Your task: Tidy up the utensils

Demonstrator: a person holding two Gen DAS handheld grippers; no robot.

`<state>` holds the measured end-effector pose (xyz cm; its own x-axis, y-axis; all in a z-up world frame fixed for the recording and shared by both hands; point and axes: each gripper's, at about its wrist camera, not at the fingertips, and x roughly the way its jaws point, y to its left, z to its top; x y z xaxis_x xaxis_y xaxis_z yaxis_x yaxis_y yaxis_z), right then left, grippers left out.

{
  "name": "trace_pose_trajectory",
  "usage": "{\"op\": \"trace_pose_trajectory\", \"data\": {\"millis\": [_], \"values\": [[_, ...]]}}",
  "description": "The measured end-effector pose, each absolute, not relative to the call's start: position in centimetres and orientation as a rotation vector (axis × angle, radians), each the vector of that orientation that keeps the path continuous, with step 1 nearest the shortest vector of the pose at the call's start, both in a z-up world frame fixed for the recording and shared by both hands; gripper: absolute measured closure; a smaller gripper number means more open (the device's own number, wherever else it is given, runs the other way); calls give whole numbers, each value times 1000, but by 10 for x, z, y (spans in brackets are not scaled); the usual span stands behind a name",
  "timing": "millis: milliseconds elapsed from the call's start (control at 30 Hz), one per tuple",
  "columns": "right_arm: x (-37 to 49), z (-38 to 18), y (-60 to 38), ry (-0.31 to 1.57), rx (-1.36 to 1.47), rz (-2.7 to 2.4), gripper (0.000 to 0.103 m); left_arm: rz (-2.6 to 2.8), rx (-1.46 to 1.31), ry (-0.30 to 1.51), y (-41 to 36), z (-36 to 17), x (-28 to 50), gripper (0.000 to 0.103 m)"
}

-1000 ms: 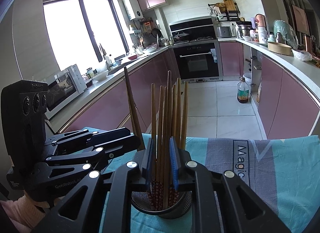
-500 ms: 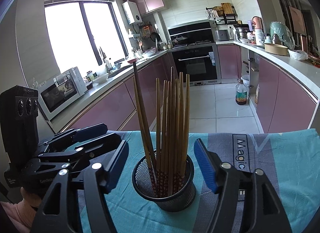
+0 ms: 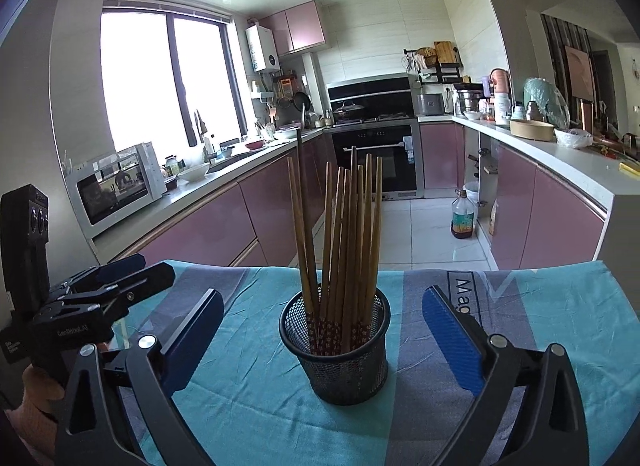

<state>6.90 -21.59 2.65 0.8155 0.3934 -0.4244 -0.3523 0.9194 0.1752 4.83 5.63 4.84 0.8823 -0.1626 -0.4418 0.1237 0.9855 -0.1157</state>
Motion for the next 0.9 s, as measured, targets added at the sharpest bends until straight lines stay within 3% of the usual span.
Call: {"op": "trace_pose_trajectory", "data": {"millis": [400,900], "values": [[25,20,-202,369,51,342,7,-56,-90,348,97,47,-32,6],[-6,11,-185,337,10,350,7,-37,-83,316,89,50,-63,6]]}}
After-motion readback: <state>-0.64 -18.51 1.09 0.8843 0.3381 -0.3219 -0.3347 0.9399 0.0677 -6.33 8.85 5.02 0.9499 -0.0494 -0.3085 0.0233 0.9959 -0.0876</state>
